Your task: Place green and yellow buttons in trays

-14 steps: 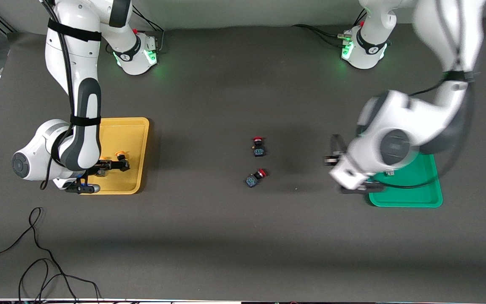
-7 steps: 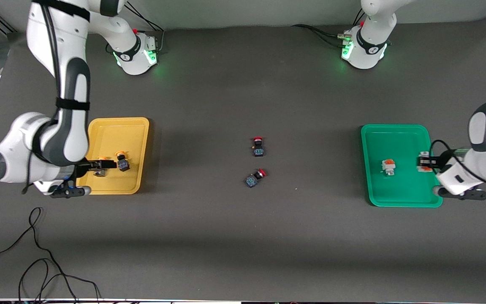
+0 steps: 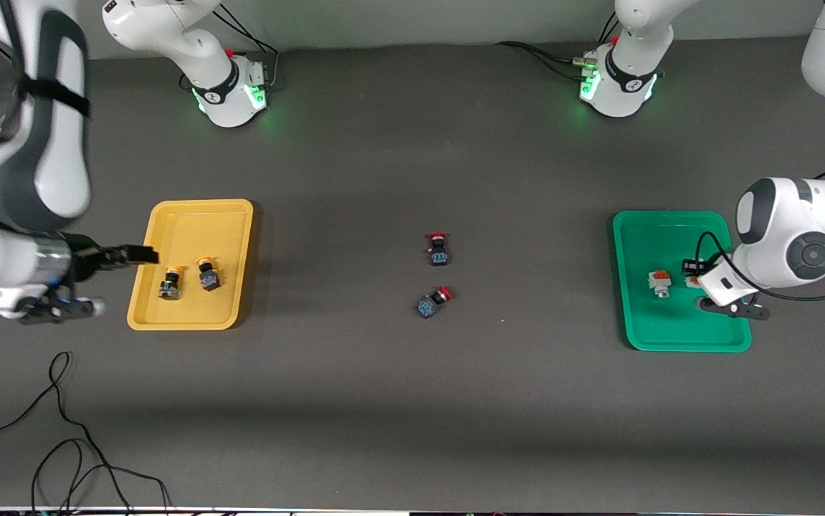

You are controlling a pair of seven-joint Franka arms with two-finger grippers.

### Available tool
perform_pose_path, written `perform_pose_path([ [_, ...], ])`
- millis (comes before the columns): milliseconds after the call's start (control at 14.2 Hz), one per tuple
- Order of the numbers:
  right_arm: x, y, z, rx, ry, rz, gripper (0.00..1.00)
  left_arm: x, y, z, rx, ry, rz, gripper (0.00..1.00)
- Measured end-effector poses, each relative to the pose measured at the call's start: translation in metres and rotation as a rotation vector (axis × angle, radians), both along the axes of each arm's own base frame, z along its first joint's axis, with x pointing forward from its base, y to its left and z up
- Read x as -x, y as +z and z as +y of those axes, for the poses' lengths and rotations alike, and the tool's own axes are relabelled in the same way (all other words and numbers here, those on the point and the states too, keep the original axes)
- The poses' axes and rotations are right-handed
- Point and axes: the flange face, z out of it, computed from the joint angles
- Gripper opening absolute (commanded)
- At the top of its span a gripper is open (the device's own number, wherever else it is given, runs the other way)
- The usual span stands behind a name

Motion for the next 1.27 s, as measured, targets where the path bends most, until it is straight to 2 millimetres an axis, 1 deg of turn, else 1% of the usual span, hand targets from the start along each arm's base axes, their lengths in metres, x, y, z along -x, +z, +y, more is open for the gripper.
perform_pose_path([
  [70, 0.007, 0.020, -0.001, -0.002, 0.007, -0.022, 1.00, 0.002, -0.003, 0.002, -0.008, -0.011, 0.005, 0.89],
  [141, 0.013, 0.038, -0.004, -0.003, 0.008, -0.043, 1.00, 0.002, -0.005, 0.004, -0.015, -0.019, 0.006, 1.00],
  [211, 0.019, 0.052, -0.007, -0.008, 0.007, -0.062, 1.00, 0.002, -0.004, 0.004, -0.018, -0.021, 0.005, 1.00],
  [281, 0.025, 0.060, -0.013, -0.017, 0.002, -0.074, 1.00, 0.000, -0.002, 0.006, -0.020, -0.021, 0.000, 1.00],
  [352, 0.031, 0.064, -0.020, -0.027, -0.006, -0.078, 1.00, -0.003, 0.002, 0.008, -0.024, -0.018, -0.006, 1.00],
  [422, 0.038, 0.064, -0.027, -0.031, -0.013, -0.077, 1.00, -0.007, 0.008, 0.011, -0.031, -0.015, -0.007, 1.00],
  [492, 0.045, 0.062, -0.033, -0.024, -0.013, -0.082, 1.00, -0.013, 0.020, 0.015, -0.043, -0.012, 0.005, 1.00],
  [563, 0.053, 0.058, -0.036, -0.016, -0.009, -0.100, 1.00, -0.020, 0.036, 0.020, -0.053, -0.012, 0.023, 1.00],
  [633, 0.062, 0.051, -0.038, -0.015, -0.006, -0.114, 1.00, -0.028, 0.056, 0.025, -0.050, -0.009, 0.039, 1.00],
  [774, 0.075, 0.042, -0.037, -0.003, -0.027, -0.114, 1.00, -0.042, 0.107, 0.031, -0.012, -0.008, 0.063, 1.00],
  [844, 0.081, 0.045, -0.034, 0.019, -0.046, -0.112, 1.00, -0.045, 0.137, 0.033, 0.015, -0.007, 0.071, 1.00],
  [915, 0.086, 0.052, -0.028, 0.038, -0.067, -0.117, 1.00, -0.046, 0.169, 0.033, 0.040, -0.002, 0.074, 1.00],
  [1055, 0.095, 0.068, -0.007, 0.055, -0.113, -0.130, 1.00, -0.042, 0.229, 0.030, 0.076, 0.017, 0.067, 1.00],
  [1126, 0.098, 0.073, 0.004, 0.063, -0.143, -0.133, 1.00, -0.039, 0.254, 0.027, 0.094, 0.026, 0.057, 1.00],
  [1266, 0.102, 0.080, 0.020, 0.070, -0.168, -0.134, 1.00, -0.030, 0.295, 0.017, 0.124, 0.040, 0.027, 1.00],
])
